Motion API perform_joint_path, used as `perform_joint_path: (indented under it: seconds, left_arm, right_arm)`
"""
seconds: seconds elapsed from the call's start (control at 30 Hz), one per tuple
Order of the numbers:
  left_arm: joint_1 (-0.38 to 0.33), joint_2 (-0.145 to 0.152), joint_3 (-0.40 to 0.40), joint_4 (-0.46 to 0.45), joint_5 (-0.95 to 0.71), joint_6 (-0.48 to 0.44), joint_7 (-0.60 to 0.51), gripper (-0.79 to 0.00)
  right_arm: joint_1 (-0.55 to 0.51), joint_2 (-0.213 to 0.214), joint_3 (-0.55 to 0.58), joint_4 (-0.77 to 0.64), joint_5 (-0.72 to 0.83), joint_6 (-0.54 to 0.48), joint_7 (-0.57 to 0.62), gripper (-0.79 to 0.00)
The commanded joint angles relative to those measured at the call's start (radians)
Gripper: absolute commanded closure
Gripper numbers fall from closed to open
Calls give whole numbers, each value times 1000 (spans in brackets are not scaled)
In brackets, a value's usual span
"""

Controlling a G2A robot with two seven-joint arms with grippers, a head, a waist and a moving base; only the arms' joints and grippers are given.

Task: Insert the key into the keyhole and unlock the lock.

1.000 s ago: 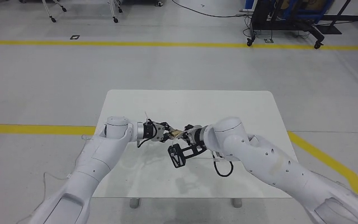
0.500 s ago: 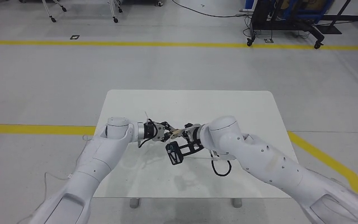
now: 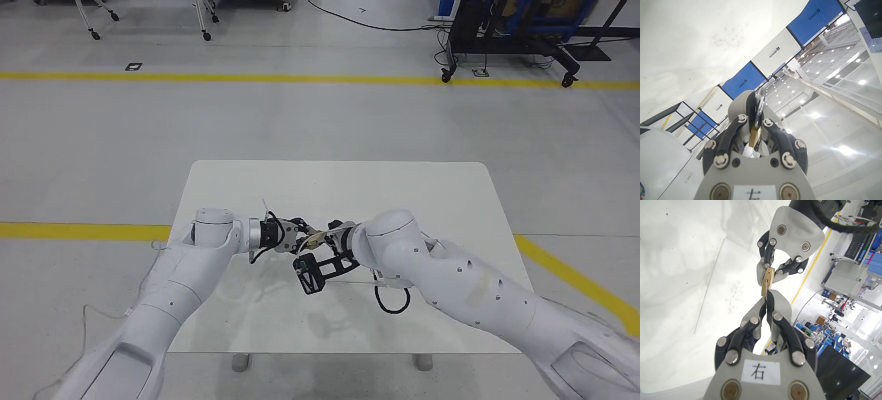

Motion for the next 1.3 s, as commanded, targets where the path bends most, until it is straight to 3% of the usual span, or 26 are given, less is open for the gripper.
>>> perform_joint_path:
  seconds: [0.0, 0.47, 1.27]
  left_arm:
    - [-1, -1, -1, 2, -3, 2, 13, 0]
    - [6, -5, -20, -28, -33, 14, 104, 0]
    - [18, -10, -15, -55, -34, 23, 136, 0]
  right_arm:
    - [5, 1, -5, -4, -8, 9, 9, 0]
    - [57, 29, -102, -26, -37, 99, 99, 0]
    - [260, 43, -327, -18, 180, 263, 263, 0]
